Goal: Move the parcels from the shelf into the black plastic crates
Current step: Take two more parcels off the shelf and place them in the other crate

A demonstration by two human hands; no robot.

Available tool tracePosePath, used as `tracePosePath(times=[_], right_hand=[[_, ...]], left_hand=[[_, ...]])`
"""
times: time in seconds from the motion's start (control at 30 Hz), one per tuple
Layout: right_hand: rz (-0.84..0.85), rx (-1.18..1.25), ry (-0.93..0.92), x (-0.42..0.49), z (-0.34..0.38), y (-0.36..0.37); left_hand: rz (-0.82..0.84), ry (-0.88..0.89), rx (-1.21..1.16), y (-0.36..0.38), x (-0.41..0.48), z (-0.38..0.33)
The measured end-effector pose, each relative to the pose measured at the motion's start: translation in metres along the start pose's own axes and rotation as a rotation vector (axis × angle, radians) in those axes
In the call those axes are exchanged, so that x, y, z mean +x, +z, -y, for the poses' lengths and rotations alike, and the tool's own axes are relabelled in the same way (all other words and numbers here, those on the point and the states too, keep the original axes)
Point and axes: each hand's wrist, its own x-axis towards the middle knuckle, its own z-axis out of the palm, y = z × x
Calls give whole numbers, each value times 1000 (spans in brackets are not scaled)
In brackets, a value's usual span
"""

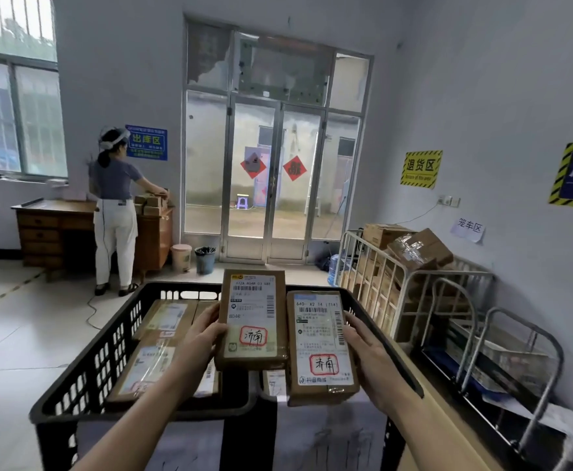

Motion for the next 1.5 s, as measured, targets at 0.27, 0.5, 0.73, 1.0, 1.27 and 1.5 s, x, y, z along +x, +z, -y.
tracePosePath(times=[0.27, 0.5, 0.73, 1.0, 1.27, 1.5], right_hand=[[-104, 30, 18, 64, 6, -27], [-136, 12, 55, 101, 0, -58], [-214, 73, 119, 131, -18, -87], [-235, 70, 242, 193, -52, -110], [-188, 14, 344, 269, -98, -134], [-145, -49, 424, 319, -153, -145]], left_hand=[[96, -29, -14, 20, 75, 12], [206, -5, 8, 37, 132, 32], [270, -96, 12, 58, 163, 56], [184, -267, 25, 80, 209, 92], [116, -445, 171, 93, 267, 132], [-10, -479, 233, 95, 300, 170]])
